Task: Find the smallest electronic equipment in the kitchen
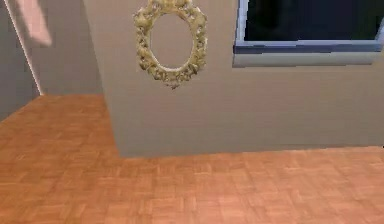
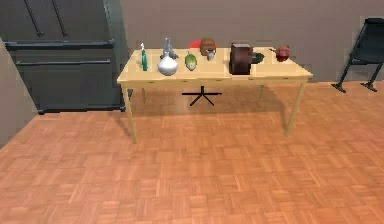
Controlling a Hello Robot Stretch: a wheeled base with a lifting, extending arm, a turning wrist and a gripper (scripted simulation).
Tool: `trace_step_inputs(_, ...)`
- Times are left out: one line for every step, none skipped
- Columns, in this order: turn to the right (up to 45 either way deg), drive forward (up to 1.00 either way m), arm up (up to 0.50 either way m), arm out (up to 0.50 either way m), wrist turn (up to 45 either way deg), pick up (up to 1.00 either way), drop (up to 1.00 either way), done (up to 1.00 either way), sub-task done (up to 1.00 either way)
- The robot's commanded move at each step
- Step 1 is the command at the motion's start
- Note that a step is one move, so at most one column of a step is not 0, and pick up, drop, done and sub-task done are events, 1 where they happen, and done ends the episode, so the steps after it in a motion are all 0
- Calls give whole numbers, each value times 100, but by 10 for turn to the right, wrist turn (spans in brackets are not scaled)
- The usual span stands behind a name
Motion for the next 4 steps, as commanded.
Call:
trace_step_inputs(30, 0, 0, 0, 0, 0, 0, 0, 0)
trace_step_inputs(0, 100, 0, 0, 0, 0, 0, 0, 0)
trace_step_inputs(90, 0, 0, 0, 0, 0, 0, 0, 0)
trace_step_inputs(0, 5, 0, 0, 0, 0, 0, 0, 0)
